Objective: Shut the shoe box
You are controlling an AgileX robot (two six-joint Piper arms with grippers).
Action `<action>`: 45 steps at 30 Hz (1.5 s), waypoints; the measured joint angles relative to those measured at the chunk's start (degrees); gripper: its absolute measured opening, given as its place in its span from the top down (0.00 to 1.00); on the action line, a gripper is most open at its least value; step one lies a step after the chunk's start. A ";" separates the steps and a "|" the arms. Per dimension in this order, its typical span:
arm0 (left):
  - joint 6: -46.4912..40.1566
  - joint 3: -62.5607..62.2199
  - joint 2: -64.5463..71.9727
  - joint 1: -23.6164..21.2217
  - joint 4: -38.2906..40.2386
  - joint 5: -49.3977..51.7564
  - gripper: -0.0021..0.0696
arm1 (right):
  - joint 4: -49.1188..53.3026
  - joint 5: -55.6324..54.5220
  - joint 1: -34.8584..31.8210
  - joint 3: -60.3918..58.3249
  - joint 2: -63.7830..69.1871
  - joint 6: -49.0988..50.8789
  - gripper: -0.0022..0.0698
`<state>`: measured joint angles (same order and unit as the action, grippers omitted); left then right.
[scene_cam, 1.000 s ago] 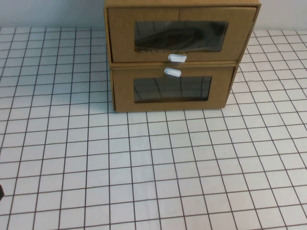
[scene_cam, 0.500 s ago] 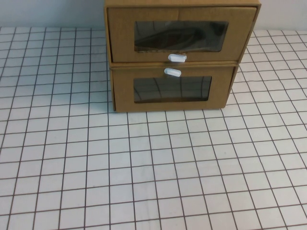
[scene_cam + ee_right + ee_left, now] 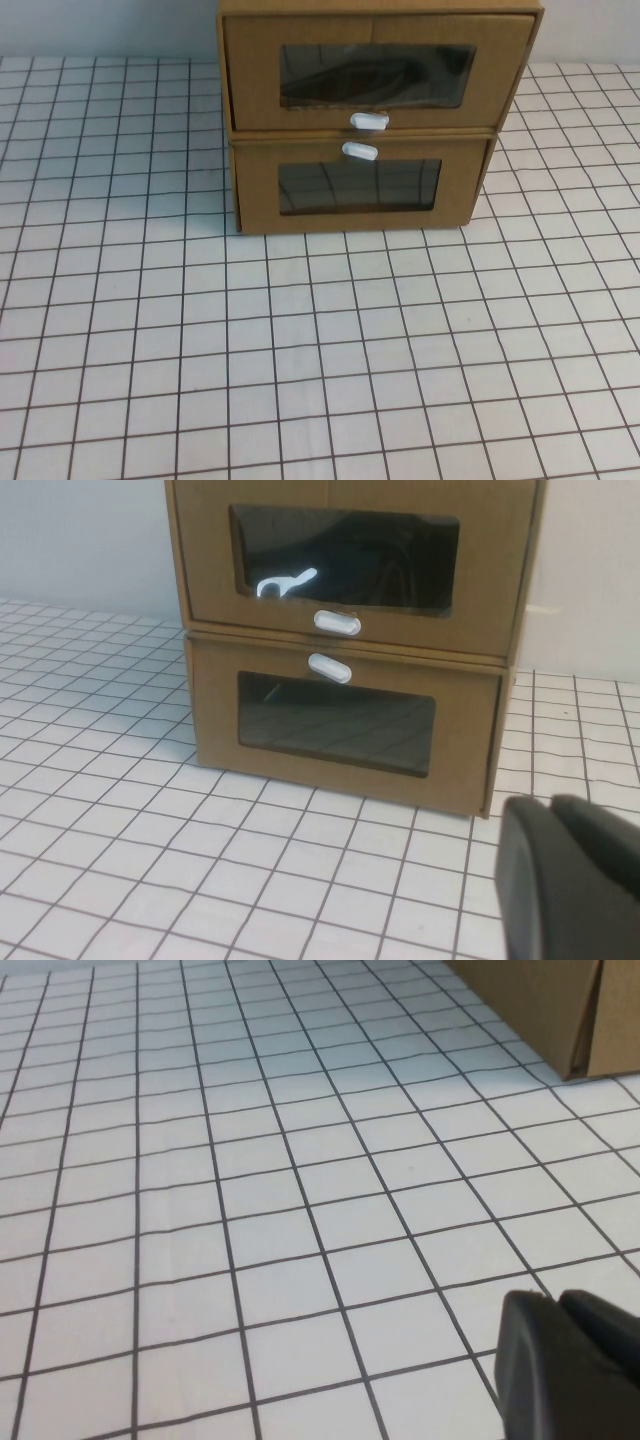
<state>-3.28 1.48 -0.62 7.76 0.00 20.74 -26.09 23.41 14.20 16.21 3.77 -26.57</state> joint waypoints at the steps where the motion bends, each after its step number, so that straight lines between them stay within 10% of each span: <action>1: 0.14 0.00 0.00 0.00 0.00 -0.01 0.98 | 0.00 0.00 0.00 0.00 0.00 0.00 0.99; 27: 0.53 0.00 0.00 0.00 0.00 0.12 0.98 | 1.79 -0.83 -0.21 -1.34 0.00 0.29 0.99; 45: 0.58 0.00 -0.02 0.00 0.00 0.24 0.98 | 16.92 -2.70 -6.31 -17.66 -4.23 20.52 0.99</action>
<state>-2.70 1.48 -0.65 7.76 0.00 20.98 -9.18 20.71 7.89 -1.46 -0.47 -6.05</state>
